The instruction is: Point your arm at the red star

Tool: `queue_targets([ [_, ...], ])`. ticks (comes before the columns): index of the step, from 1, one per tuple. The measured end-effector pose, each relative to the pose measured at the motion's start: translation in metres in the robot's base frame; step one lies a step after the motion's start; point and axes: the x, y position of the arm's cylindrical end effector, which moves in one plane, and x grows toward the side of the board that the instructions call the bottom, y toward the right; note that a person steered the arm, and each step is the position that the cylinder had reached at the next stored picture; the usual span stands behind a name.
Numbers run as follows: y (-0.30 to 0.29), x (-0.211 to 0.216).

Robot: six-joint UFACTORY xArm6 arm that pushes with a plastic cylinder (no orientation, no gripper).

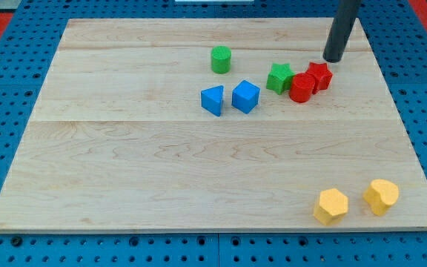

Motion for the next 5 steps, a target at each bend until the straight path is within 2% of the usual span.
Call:
queue_targets([
  [3, -0.006, 0.025],
  [5, 0.016, 0.032],
])
